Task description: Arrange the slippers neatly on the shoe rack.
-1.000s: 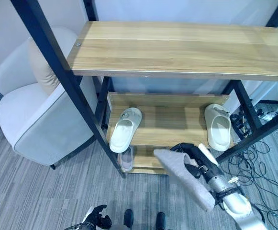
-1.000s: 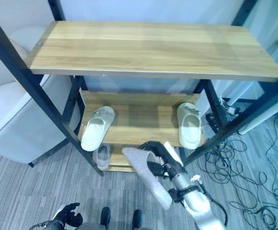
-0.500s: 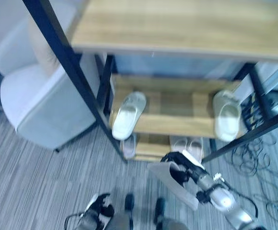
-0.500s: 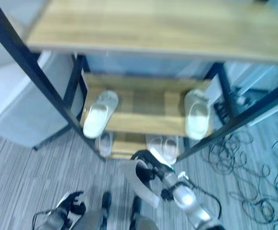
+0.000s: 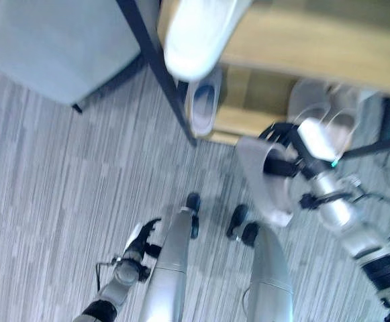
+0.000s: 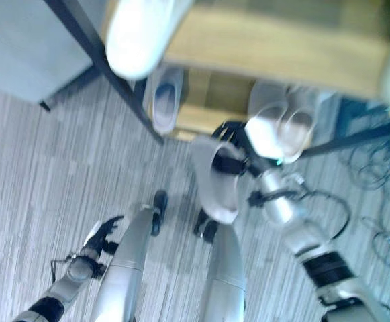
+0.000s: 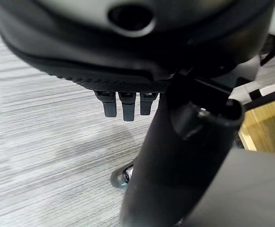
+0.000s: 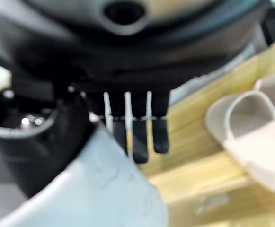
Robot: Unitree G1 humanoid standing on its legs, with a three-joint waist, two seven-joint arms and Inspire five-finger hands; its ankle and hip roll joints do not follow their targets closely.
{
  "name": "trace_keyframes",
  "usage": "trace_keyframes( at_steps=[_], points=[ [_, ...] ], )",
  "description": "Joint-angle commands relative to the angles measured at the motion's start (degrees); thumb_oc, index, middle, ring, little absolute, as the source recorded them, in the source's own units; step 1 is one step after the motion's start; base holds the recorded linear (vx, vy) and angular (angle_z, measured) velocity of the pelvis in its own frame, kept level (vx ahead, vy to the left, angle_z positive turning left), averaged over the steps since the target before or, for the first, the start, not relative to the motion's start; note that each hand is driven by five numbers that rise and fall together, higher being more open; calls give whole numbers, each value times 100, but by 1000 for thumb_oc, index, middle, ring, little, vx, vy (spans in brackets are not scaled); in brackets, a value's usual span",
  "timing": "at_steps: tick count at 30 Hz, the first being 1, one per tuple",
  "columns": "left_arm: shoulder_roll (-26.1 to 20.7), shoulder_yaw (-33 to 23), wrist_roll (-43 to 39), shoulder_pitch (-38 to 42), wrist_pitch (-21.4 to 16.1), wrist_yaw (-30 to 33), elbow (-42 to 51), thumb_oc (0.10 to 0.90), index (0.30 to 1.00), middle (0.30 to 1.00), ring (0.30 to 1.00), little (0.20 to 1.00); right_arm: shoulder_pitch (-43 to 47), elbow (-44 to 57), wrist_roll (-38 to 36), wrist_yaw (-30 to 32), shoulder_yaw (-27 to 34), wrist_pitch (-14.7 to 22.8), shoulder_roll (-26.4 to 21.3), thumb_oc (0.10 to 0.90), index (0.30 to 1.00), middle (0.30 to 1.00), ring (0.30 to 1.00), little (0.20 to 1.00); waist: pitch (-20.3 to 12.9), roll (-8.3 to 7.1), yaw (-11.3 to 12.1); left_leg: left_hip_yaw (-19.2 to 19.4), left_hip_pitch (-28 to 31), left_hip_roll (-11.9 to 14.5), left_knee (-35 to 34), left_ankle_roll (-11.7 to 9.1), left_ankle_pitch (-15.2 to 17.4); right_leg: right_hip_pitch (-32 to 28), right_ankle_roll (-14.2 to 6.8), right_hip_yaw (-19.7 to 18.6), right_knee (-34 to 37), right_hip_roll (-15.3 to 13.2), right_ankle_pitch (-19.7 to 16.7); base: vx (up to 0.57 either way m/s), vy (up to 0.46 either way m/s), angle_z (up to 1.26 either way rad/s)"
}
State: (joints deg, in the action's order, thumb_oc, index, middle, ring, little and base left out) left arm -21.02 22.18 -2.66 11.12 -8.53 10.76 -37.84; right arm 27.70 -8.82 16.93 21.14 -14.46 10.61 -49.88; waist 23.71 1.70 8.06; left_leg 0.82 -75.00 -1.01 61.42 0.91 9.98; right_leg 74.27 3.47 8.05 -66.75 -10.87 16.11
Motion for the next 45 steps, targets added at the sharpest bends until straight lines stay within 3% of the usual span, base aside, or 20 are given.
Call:
trace_keyframes(
  at_steps=[1,2,4,5,6,8,9,11,19,25,30,45],
  points=[
    [240,198,-316,-281,-316,282,264,800,900,900,900,900,243,618,265,810,226,286,-170,400,300,300,300,300,-660,82,13,-308,-1006,-4,183,-225,-122,421,-223,-230,-283,-18,251,106,-16,2],
    [105,221,-390,-251,-354,335,521,800,900,900,900,900,600,542,378,922,176,226,-420,400,300,300,300,300,-566,110,48,-325,-1406,-1,685,-195,76,802,-123,-321,-857,-70,475,136,-35,3],
    [45,204,-447,-252,-375,396,662,800,900,900,900,900,746,461,402,999,163,198,-539,400,300,300,300,300,-382,77,14,-273,-1495,-42,1088,-183,251,929,-58,-409,-1324,-95,654,110,-53,7],
    [-58,212,-526,-206,-384,402,807,800,900,900,900,900,984,366,427,1026,114,154,-727,400,300,300,300,300,-174,57,12,-241,-1495,-32,1372,-170,436,949,-6,-482,-1629,-99,801,117,-76,13],
    [-195,223,-619,-200,-402,498,1034,800,900,900,900,900,1397,204,451,1110,-5,78,-1036,400,300,300,300,300,242,17,14,-138,-1495,-22,2065,-162,777,1004,73,-620,-2296,-132,1053,132,-78,11],
    [-325,240,-643,-195,-421,564,1227,800,900,900,900,900,1797,151,463,1162,-194,28,-1232,400,300,300,300,300,566,-6,19,-80,-1495,25,2561,-155,1060,1055,164,-758,-2832,-134,1287,102,-47,4],
    [-322,234,-642,-193,-421,564,1227,800,900,900,900,900,1815,144,462,1164,-209,29,-1232,400,300,300,300,300,572,-8,11,-76,-1495,24,2561,-154,1058,1057,163,-762,-2836,-136,1288,119,-58,4],
    [-469,357,-797,-383,-448,620,1487,800,900,900,900,900,2263,-39,472,1262,-609,-73,-1538,400,300,300,300,300,608,-62,98,21,-1495,99,3229,-146,1541,1124,271,-960,-3519,-92,1600,149,-78,0],
    [-725,598,-1011,-817,-487,724,1825,800,900,900,900,900,3521,-862,353,1340,-1957,-289,-2058,400,300,300,300,300,608,-124,286,-8,-1495,129,4569,-136,2460,1258,464,-1341,-5109,-86,2231,111,-41,4],
    [-860,645,-1045,-973,-504,743,1863,800,900,900,900,900,4051,-1481,326,1376,-2566,-385,-2178,400,300,300,300,300,608,-142,371,-26,-1495,104,5027,-176,2702,1192,543,-1414,-5728,-188,2446,61,-23,14],
    [-968,746,-1098,-1118,-546,692,1901,800,900,900,900,900,4609,-2268,391,1465,-3194,-558,-1980,400,300,300,300,300,608,-114,535,-71,-1495,64,5310,-203,2836,1085,521,-1416,-6007,-299,2467,27,0,8],
    [-1153,792,-1231,-1227,-665,644,2209,800,900,900,900,900,5033,-3383,311,1581,-3477,-825,-1535,400,300,300,300,300,608,47,855,-137,-1495,-129,5322,-273,2834,791,498,-1266,-6103,-648,2444,6,-3,13]
  ],
)
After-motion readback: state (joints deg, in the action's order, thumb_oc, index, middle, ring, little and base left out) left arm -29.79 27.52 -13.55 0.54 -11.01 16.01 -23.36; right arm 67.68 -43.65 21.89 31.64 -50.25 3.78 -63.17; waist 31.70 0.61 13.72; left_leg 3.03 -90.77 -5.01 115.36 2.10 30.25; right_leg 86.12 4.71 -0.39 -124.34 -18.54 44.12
